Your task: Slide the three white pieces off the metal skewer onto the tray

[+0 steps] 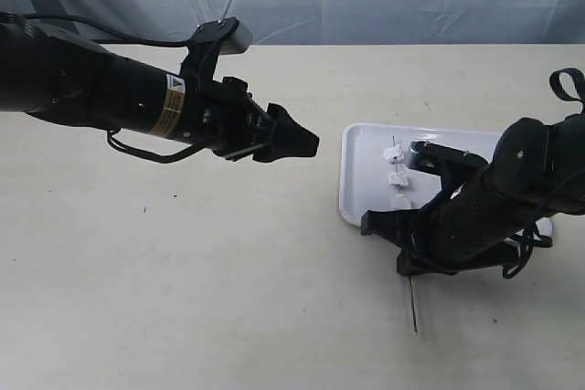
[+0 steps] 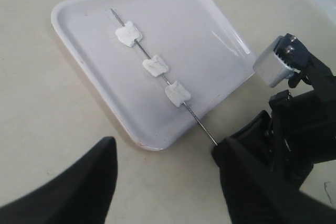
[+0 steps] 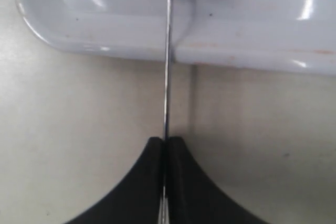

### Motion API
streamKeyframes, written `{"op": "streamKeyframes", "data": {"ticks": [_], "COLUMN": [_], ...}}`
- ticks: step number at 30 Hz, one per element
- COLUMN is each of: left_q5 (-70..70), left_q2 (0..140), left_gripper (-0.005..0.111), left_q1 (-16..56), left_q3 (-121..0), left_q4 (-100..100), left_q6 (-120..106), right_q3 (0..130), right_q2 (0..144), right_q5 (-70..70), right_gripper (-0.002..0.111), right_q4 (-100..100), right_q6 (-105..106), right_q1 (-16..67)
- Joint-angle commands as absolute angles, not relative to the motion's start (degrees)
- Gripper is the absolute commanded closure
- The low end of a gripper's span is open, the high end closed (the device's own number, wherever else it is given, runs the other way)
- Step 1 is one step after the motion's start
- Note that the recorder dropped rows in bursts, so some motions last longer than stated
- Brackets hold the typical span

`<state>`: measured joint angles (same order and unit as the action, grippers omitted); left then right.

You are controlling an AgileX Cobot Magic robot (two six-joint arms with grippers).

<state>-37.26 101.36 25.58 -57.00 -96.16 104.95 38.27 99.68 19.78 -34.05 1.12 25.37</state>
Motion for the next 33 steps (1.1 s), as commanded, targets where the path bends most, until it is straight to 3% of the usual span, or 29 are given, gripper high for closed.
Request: {"op": "streamKeyframes", "data": {"ticks": [1,13,25,33], "left_q5": [-37.28,-41.67,-60.24,-69.96], "left_q2": [101.71,101.71,104.47,111.55], "left_gripper": [0.051,0.051,0.051,0.051], "left_q1": [25.83,25.7,24.82,29.18], "left_q3": [-57.31,-57.31,-57.31,-58.38], "left_q4": [-95.56,-83.89,-70.07,-55.79], "left_q6": [104.77,104.33,96.74,88.62], "right_q3": [38.06,37.24,27.51,27.08], "right_q2": [99.62,87.6,60.75,47.44], "right_q5": [18.77,19.9,26.09,36.04], "right_gripper": [0.109,0.109,0.109,0.109], "right_q4": [-33.65,-28.62,-24.96,-24.96], "right_q6": [1.7,5.02,5.02,4.9], "right_q1": [25.42,25.31,25.09,25.09]}}
